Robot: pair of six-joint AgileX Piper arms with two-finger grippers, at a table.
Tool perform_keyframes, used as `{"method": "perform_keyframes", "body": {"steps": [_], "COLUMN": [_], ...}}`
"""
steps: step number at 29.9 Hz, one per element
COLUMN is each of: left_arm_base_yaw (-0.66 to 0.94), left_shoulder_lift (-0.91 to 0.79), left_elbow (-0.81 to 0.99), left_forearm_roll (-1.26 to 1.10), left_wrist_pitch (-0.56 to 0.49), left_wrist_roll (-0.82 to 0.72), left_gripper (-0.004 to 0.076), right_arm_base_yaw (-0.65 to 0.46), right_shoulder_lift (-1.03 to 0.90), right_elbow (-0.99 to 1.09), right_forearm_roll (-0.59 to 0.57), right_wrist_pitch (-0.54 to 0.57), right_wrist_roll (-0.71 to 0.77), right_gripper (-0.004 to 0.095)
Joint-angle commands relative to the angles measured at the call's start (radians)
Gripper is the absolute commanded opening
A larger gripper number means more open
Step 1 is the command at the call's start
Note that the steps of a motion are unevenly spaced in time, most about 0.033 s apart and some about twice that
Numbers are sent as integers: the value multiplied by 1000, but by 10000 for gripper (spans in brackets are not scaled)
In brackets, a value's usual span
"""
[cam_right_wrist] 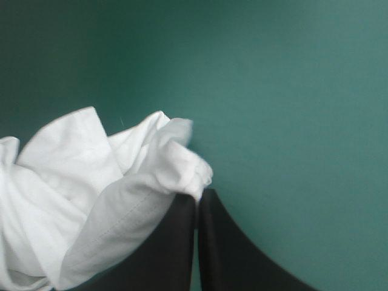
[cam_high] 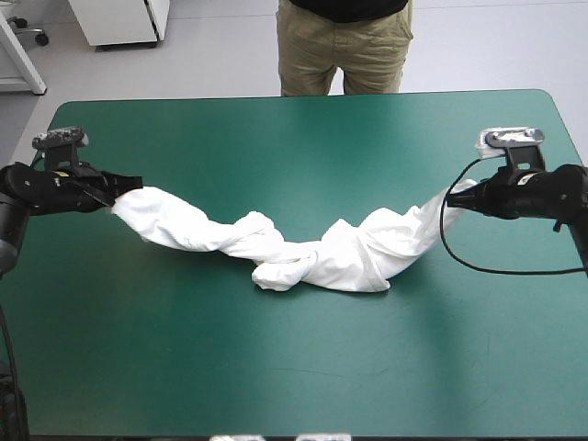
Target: Fold the cloth
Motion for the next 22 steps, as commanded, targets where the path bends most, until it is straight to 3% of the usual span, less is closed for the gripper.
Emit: {"method": "perform_keyframes", "body": {"steps": [1, 10, 17, 22], "left_arm_base_yaw": [-6, -6, -6, -6], "left_shoulder_lift": [-100, -178, -176, -230], "left_elbow": [-134, -670, -1171, -1327], "left_forearm_roll": [-55, -59, -26, 45], "left_wrist_pitch": [15, 146, 131, 142], "left_wrist_roll": [-10, -67, -120, -146], "left_gripper": [-9, -9, -9, -9], "right_arm_base_yaw": [-1, -1, -1, -1], "right_shoulder_lift": [-129, -222, -224, -224], "right_elbow": [-123, -573, -964, -1184], "right_forearm_roll": [22, 133, 145, 151], "right_wrist_pitch": [23, 107, 111, 180], "right_wrist_roll": [5, 5, 1, 3], "right_gripper": [-13, -13, -13, -13]}}
